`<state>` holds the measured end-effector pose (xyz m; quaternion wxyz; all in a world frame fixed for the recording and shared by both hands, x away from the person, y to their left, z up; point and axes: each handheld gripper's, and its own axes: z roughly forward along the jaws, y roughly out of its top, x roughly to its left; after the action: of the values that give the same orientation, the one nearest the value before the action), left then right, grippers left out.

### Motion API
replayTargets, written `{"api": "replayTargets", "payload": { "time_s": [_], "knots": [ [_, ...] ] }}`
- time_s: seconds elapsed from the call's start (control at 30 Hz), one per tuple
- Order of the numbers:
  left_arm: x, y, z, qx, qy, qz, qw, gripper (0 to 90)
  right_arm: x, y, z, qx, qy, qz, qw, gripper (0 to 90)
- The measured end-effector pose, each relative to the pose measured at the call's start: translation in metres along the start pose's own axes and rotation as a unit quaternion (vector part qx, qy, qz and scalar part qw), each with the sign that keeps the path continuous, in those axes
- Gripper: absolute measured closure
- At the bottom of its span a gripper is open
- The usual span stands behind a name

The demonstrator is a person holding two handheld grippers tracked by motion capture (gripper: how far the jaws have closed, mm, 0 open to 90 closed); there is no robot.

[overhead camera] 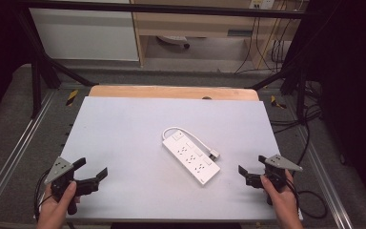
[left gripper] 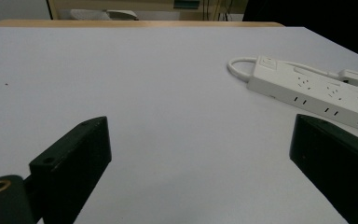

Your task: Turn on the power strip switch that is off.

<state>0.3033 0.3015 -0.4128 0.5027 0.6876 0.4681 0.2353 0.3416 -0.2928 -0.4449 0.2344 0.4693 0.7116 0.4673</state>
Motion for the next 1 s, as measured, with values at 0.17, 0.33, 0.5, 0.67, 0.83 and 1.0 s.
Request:
{"api": "replayTargets", "payload": {
  "time_s": [0.17, 0.33, 0.5, 0.67, 0.83, 1.0],
  "knots": [
    [-0.002, 0.001, 0.000, 0.000, -0.005, 0.007, 1.0000, 5.4, -0.001, 0.000, -0.002, -0.003, -0.003, 0.004, 1.0000, 4.3],
    [-0.002, 0.001, 0.001, 0.002, -0.007, 0.009, 0.9999, 5.4, -0.001, 0.001, -0.004, -0.004, -0.002, 0.006, 1.0000, 4.1],
    [-0.003, 0.001, 0.001, 0.003, -0.007, 0.012, 0.9999, 5.5, 0.000, 0.002, -0.005, -0.009, -0.001, 0.004, 1.0000, 3.7],
    [-0.003, 0.001, 0.001, 0.003, -0.009, 0.012, 0.9999, 5.5, 0.000, 0.003, -0.008, -0.013, -0.001, 0.004, 0.9999, 3.0],
    [-0.003, 0.000, 0.002, 0.004, -0.010, 0.012, 0.9999, 5.5, 0.002, 0.005, -0.010, -0.020, -0.001, 0.007, 0.9998, 2.9],
    [-0.004, 0.000, 0.002, 0.006, -0.011, 0.015, 0.9998, 5.5, 0.002, 0.007, -0.011, -0.020, 0.001, 0.007, 0.9998, 3.1]
  ]
}}
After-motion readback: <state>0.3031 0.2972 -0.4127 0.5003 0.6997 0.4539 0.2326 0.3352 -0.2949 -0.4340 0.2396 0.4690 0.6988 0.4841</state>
